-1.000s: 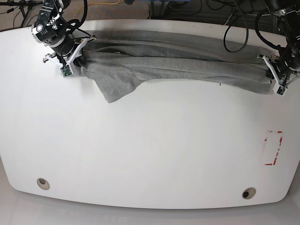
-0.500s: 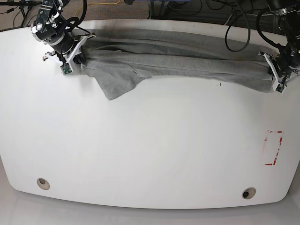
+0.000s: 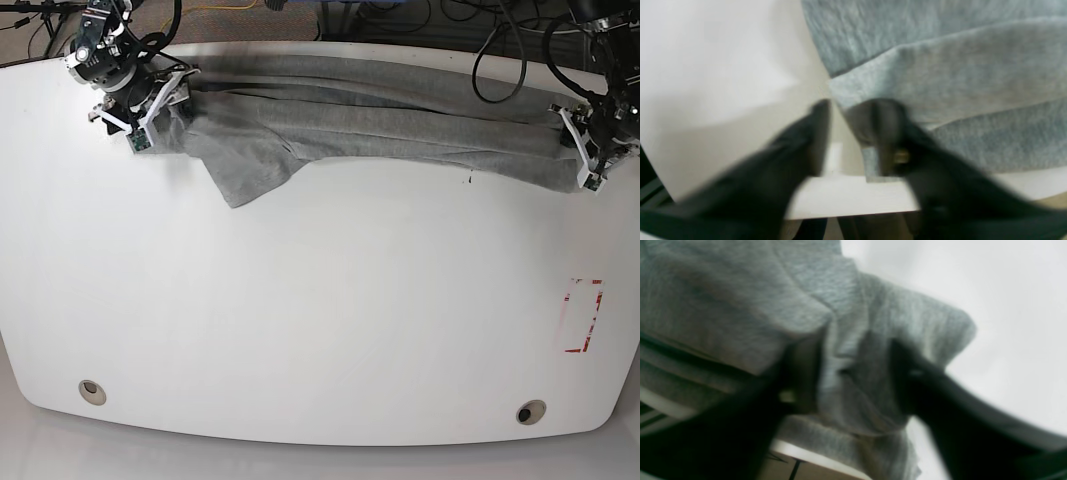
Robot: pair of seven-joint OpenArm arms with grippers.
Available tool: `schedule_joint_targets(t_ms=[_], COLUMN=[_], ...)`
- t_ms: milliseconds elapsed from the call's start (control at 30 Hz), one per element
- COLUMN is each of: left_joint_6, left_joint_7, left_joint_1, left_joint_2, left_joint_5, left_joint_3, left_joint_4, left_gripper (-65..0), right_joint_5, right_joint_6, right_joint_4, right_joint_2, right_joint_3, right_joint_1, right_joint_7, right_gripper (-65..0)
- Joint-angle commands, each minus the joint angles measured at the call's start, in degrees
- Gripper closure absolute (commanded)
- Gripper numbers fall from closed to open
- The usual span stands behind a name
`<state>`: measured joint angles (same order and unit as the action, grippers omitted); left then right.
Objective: Fold the T-shirt properly
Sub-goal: 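Lift and fold the grasped edge with both grippers over toward the folded edge, then lower the folded shirt with both grippers and release it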
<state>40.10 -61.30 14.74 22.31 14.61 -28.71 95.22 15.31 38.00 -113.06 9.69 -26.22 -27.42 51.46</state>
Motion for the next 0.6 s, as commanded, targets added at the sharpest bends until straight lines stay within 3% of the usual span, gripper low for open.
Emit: schedule_joint_targets(t_ms=[0, 100, 267, 433, 567], left_joint_6=[-0.1, -0.1, -0.1, -0.1, -0.1], left_joint_7=[0.5, 0.5, 0.5, 0.5, 0.4], left_joint_1=[-0.4, -0.5, -0.6, -0.6, -0.6], left_joint_2=[1.2, 1.2, 1.0, 0.9, 0.9], left_joint_5=[0.3, 0.6, 0.7, 3.2, 6.5], left_joint_3=[-0.3, -0.4, -0.5, -0.4, -0.7], left_joint_4=[1.4, 1.6, 6.8, 13.0, 13.4], left_gripper=[-29.4, -28.5, -28.1, -28.1, -28.1], right_joint_5=[1.1, 1.2, 2.4, 8.3, 10.3], right_joint_6=[-0.1, 0.2, 0.4, 0.4, 0.0], right_joint_4=[-1.3, -2.3, -2.9, -2.6, -2.2], right_joint_2=[0.5, 0.5, -1.2, -1.4, -1.6], right_joint_3=[-0.3, -0.3, -0.3, -0.3, 0.4], right_joint_1=[0.3, 1.2, 3.2, 5.0, 5.0], right_joint_7=[-1.1, -1.3, -2.7, -3.7, -3.7], right_gripper=[-53.6, -58.5, -56.6, -55.6, -48.5])
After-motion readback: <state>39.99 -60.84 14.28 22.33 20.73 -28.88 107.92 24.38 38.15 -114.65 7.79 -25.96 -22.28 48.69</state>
